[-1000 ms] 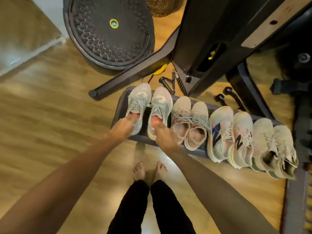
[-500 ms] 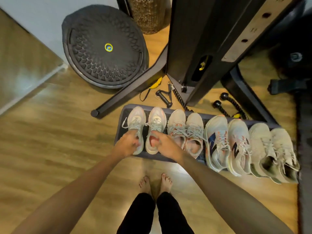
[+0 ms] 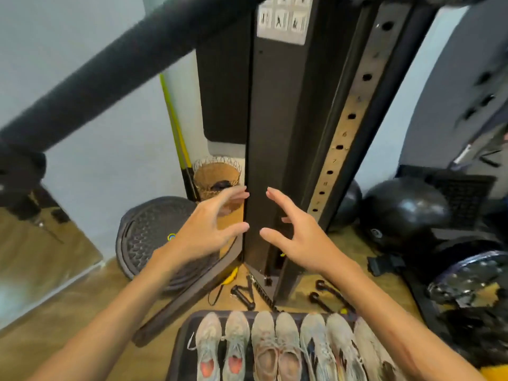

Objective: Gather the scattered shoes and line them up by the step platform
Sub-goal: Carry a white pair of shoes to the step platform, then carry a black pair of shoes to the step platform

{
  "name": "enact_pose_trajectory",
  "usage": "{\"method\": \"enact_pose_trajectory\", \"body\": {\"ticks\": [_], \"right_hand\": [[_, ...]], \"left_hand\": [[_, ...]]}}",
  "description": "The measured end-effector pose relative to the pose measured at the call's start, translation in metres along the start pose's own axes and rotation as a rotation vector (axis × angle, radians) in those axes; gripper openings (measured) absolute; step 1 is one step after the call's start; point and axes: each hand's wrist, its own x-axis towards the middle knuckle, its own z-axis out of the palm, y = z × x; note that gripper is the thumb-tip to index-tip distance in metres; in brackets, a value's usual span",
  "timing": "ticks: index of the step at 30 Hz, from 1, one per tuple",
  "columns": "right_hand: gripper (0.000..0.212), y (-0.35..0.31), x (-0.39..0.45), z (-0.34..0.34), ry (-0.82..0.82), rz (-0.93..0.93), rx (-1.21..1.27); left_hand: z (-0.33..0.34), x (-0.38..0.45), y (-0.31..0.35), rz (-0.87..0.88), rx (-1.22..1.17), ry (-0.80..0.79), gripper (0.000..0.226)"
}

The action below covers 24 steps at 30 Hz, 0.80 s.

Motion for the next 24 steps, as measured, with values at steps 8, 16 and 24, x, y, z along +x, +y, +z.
{"method": "enact_pose_trajectory", "body": {"ticks": [8,16,24], "right_hand": [[0.081,-0.106,-0.064,-0.066,0.241,-0.017,-0.161],[0.084,-0.152,-0.183,-0.097,0.445,0.145,-0.289],[0.077,-0.184,-0.380,-0.134,0.682,0.482,-0.477]], "left_hand": [[-0.082,-0.020,0.096,0.291,0.047,-0.051,0.083],[-0.044,-0.029,0.148,0.567,-0.014,-0.211,0.085],[0.079,-0.052,0.263,0.835,-0.166,-0.393,0.078]]}}
